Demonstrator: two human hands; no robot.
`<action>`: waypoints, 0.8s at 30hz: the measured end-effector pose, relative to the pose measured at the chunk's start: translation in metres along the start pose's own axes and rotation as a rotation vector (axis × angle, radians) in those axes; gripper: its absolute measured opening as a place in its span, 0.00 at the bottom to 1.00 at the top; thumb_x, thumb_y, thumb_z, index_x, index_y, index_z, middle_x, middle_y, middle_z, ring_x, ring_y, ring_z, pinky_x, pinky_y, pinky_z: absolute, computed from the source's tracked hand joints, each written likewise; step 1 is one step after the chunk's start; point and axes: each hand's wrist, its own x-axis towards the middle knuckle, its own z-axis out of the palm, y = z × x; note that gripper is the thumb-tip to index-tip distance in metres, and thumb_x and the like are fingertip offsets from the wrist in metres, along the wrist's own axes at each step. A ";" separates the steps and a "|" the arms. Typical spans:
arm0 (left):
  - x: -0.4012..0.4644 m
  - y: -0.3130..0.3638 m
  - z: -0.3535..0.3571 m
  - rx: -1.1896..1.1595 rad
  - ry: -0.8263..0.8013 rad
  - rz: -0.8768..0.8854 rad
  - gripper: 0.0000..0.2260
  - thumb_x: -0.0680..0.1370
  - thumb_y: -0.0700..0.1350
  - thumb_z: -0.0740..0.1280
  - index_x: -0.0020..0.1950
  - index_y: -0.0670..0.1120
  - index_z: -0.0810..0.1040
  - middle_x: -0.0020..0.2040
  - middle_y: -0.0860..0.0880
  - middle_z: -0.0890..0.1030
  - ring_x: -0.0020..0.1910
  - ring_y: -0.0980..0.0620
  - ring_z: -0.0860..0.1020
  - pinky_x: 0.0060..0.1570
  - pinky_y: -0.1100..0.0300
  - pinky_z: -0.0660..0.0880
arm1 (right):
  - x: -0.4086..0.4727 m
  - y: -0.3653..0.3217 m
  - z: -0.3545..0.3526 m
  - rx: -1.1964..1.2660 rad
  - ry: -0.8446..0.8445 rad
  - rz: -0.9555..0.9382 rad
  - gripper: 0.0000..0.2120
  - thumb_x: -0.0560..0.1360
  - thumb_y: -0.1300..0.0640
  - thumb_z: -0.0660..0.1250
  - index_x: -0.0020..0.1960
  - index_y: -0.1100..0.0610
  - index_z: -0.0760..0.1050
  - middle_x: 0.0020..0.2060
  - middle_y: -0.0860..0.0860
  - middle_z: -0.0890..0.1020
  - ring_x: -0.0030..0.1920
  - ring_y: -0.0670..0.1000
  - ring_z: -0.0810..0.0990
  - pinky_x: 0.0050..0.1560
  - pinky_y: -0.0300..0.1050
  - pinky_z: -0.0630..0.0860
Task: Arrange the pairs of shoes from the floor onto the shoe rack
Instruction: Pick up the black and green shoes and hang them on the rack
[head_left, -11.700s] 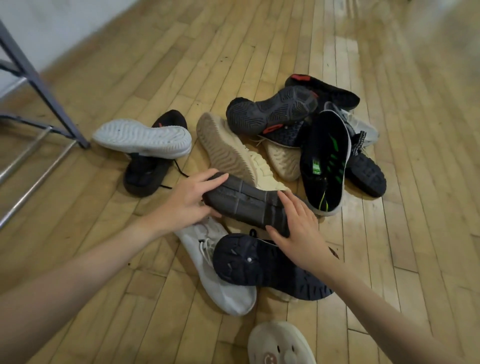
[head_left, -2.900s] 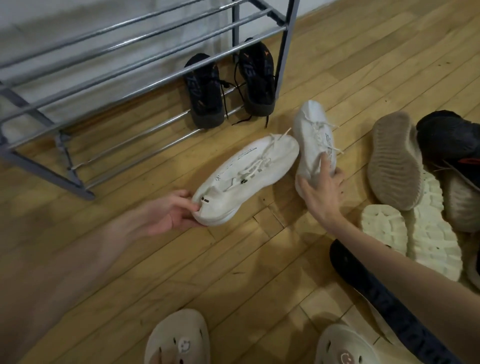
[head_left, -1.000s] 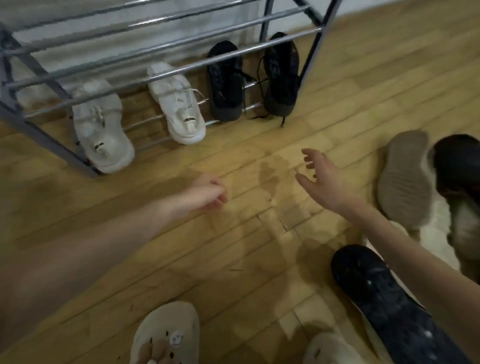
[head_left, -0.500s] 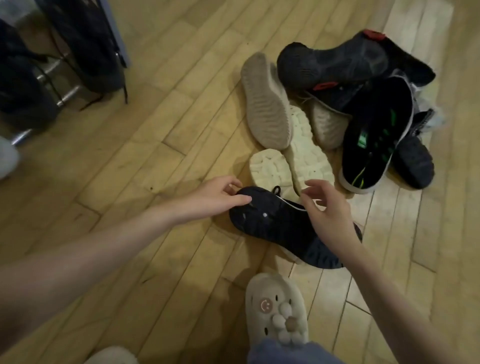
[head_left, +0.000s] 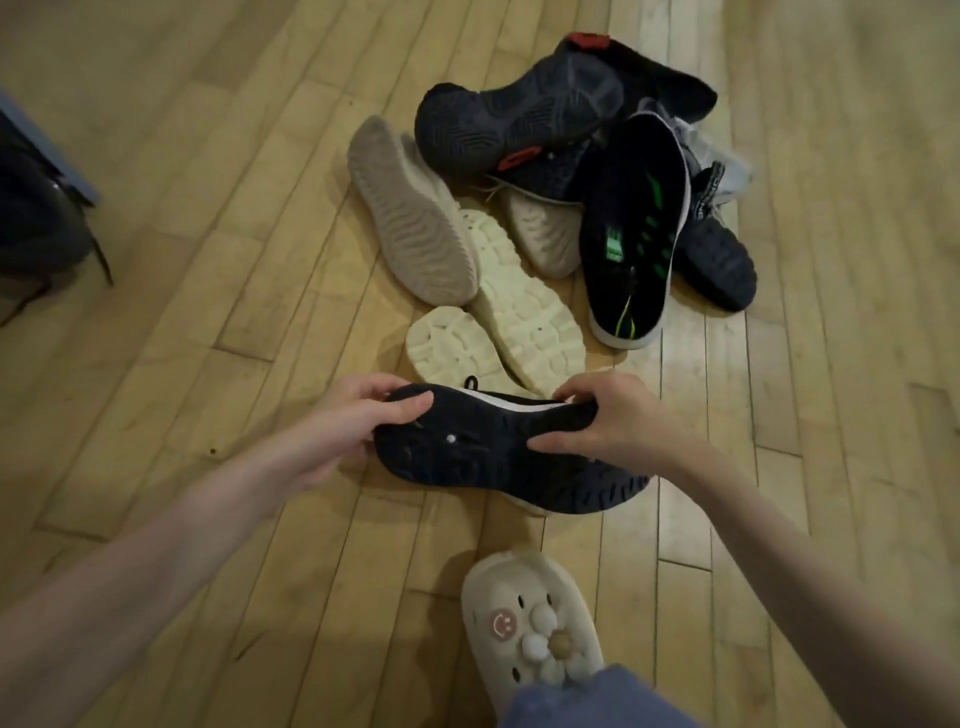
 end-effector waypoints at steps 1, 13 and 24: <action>-0.003 0.001 -0.004 -0.058 0.005 0.029 0.20 0.66 0.52 0.75 0.55 0.45 0.81 0.55 0.42 0.82 0.58 0.43 0.79 0.49 0.52 0.77 | 0.001 -0.006 -0.003 0.013 0.034 -0.024 0.26 0.63 0.35 0.73 0.51 0.52 0.80 0.41 0.45 0.80 0.43 0.46 0.78 0.44 0.48 0.78; -0.051 0.002 -0.088 -0.711 -0.008 -0.110 0.26 0.70 0.54 0.67 0.62 0.39 0.71 0.54 0.37 0.79 0.48 0.42 0.82 0.49 0.46 0.81 | 0.048 -0.085 -0.017 -0.195 0.576 -0.595 0.18 0.66 0.47 0.76 0.47 0.58 0.75 0.46 0.53 0.74 0.49 0.54 0.69 0.52 0.44 0.59; -0.050 -0.026 -0.081 -0.658 0.178 -0.001 0.25 0.66 0.29 0.66 0.64 0.38 0.72 0.47 0.41 0.82 0.38 0.50 0.84 0.35 0.59 0.81 | 0.049 -0.047 0.025 -0.215 0.486 -0.563 0.11 0.72 0.52 0.73 0.51 0.56 0.79 0.52 0.54 0.76 0.56 0.54 0.72 0.57 0.41 0.58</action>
